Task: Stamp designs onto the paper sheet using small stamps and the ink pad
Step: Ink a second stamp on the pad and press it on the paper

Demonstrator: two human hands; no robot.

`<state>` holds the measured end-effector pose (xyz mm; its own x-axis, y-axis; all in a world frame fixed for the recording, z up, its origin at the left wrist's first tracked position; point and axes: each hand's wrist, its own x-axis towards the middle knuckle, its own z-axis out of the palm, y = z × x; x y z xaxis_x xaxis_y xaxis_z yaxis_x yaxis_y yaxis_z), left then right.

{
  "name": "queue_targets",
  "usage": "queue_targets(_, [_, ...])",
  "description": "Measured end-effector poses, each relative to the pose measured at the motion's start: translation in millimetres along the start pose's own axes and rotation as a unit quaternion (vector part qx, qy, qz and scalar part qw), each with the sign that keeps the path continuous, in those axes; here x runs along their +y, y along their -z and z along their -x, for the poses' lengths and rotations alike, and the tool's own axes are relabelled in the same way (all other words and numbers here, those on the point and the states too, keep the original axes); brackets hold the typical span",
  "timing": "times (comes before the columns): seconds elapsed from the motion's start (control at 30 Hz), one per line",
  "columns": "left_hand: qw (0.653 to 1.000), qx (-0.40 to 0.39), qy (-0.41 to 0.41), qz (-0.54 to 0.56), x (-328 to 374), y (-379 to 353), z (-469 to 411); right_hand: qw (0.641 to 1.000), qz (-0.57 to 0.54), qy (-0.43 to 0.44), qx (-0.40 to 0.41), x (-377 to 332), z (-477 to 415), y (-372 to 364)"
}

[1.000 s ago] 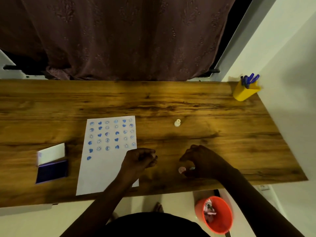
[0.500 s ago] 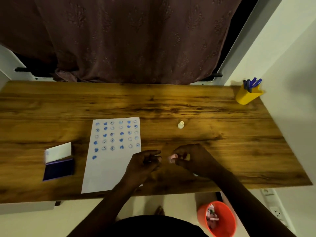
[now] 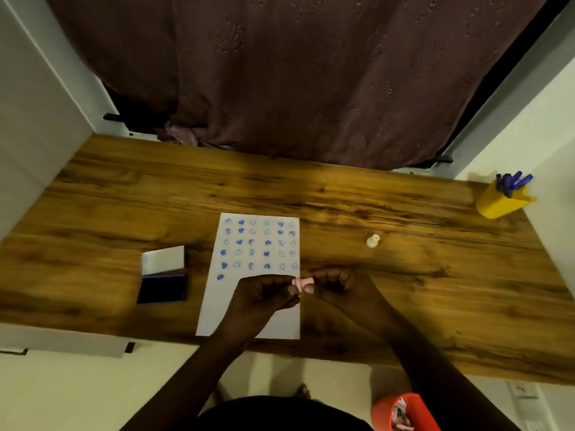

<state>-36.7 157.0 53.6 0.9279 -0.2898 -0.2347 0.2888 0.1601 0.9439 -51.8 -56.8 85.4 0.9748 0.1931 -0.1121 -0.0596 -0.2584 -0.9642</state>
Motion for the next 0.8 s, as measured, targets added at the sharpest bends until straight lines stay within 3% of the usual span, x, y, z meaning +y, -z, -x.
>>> queue_targets(0.5, [0.977, 0.214, -0.005, 0.021, 10.7, 144.7, 57.4, 0.979, 0.195, 0.025, -0.047, -30.8, -89.5, -135.6])
queue_targets(0.8, [0.953, 0.303, -0.004, 0.001, 10.3, 222.6, 87.8, 0.912, 0.381, 0.08, -0.132, -27.7, -135.3, -227.5])
